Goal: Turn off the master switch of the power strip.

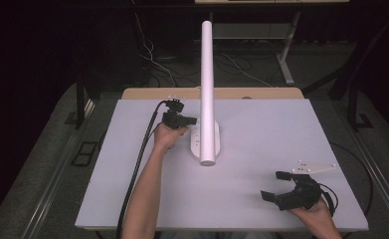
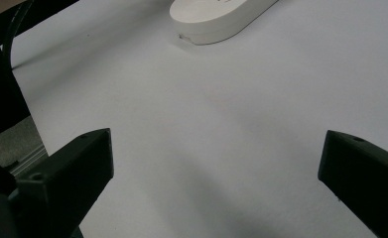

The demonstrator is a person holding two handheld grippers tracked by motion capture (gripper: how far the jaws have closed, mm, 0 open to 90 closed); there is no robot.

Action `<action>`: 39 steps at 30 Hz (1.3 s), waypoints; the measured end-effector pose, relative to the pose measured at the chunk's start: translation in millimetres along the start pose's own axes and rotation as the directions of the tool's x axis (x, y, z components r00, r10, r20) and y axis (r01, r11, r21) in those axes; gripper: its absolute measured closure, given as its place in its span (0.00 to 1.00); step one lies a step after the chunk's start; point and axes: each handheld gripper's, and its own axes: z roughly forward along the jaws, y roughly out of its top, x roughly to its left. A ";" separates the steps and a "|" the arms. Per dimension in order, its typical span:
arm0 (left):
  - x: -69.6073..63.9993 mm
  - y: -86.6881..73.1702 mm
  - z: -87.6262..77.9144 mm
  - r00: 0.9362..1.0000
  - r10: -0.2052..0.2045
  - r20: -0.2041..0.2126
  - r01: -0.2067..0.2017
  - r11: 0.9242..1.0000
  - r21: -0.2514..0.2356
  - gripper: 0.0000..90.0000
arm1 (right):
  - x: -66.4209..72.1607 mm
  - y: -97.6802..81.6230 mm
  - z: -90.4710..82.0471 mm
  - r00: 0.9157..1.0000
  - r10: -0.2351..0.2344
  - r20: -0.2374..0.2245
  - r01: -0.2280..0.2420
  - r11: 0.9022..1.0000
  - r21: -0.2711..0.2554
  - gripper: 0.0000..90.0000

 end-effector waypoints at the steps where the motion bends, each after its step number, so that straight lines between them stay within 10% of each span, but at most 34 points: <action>1: -0.1 -0.3 0.9 1.000 -0.002 -0.004 0.002 1.000 0.002 0.99 | 0.0 0.0 -0.1 1.000 0.000 0.000 0.000 1.000 0.000 0.00; 21: 3.1 -6.0 10.0 1.000 0.002 0.021 -0.003 1.000 0.018 0.99 | -0.5 -0.1 -0.3 1.000 -0.001 0.000 0.001 1.000 0.001 0.00; 26: 7.9 -10.6 11.9 0.998 -0.051 0.049 0.051 0.999 -0.006 1.00 | -0.5 0.1 -0.7 1.000 0.001 0.001 -0.001 1.000 0.001 0.00; 39: 4.9 -11.0 10.5 0.999 -0.042 0.003 0.042 0.999 -0.008 1.00 | 0.8 0.2 -0.1 1.000 -0.005 0.001 0.005 1.000 0.002 0.00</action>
